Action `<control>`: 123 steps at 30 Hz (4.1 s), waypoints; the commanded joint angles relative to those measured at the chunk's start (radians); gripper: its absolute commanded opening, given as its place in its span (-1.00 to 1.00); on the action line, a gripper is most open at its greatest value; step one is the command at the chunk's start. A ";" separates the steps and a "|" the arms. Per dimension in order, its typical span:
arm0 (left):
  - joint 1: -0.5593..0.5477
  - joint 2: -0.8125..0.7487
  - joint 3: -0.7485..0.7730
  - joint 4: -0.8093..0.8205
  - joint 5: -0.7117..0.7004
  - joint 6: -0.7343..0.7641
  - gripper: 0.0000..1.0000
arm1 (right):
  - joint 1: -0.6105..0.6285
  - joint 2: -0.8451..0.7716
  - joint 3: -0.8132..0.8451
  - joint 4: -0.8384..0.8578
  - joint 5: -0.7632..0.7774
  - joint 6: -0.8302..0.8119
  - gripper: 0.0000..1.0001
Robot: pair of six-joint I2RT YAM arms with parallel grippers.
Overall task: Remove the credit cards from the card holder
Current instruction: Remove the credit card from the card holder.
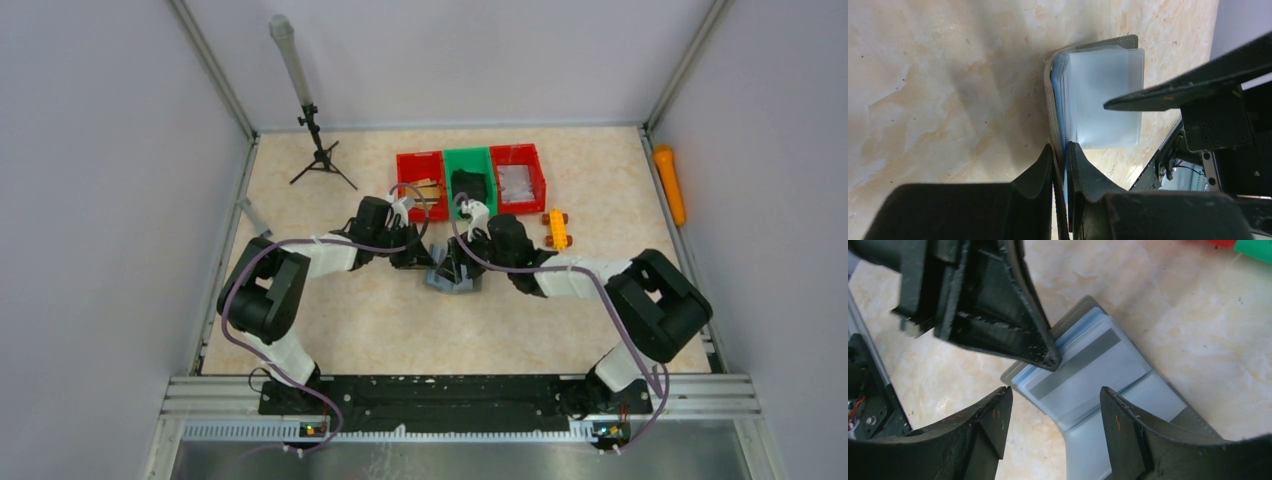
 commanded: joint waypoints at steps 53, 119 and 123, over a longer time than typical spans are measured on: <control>-0.001 -0.036 0.016 0.023 0.007 0.018 -0.68 | 0.008 0.179 0.193 -0.262 0.221 0.007 -1.00; 0.000 -0.081 -0.073 0.323 0.219 -0.095 -0.94 | -0.025 0.174 0.153 -0.152 0.044 0.047 -1.00; 0.000 -0.076 -0.070 0.324 0.224 -0.099 -0.94 | -0.024 0.176 0.151 -0.146 0.034 0.049 -1.00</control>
